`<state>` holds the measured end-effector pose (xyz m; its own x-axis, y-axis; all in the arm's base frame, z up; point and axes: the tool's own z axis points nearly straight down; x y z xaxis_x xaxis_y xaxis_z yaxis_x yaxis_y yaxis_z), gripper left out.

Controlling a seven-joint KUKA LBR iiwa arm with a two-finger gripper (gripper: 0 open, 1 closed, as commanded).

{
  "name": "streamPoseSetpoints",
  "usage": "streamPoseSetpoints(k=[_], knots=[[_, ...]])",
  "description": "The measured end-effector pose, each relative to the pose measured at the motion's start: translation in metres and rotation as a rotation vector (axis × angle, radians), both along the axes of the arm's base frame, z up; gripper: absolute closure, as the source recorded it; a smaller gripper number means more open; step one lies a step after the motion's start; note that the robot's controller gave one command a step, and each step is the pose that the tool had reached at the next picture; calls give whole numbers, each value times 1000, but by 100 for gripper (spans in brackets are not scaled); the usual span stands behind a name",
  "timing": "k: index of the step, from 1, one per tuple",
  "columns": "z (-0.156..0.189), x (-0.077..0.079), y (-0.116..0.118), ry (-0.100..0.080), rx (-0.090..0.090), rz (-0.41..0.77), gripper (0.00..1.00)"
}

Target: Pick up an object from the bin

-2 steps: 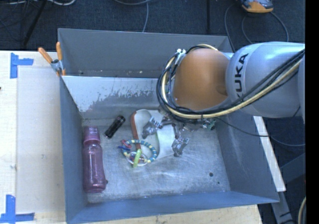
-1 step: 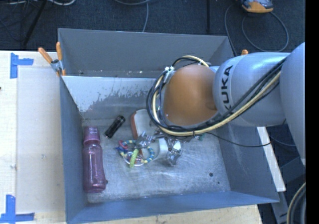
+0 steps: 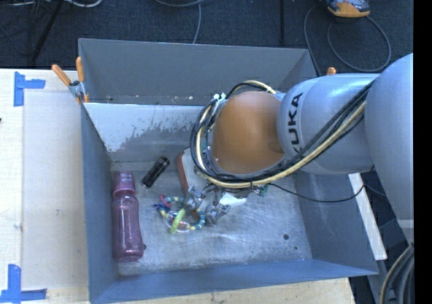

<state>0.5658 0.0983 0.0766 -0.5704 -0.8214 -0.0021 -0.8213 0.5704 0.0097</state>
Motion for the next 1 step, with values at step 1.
streamPoseSetpoints(k=[1], knots=[[1, 2, -9, 1, 0, -30, 100]])
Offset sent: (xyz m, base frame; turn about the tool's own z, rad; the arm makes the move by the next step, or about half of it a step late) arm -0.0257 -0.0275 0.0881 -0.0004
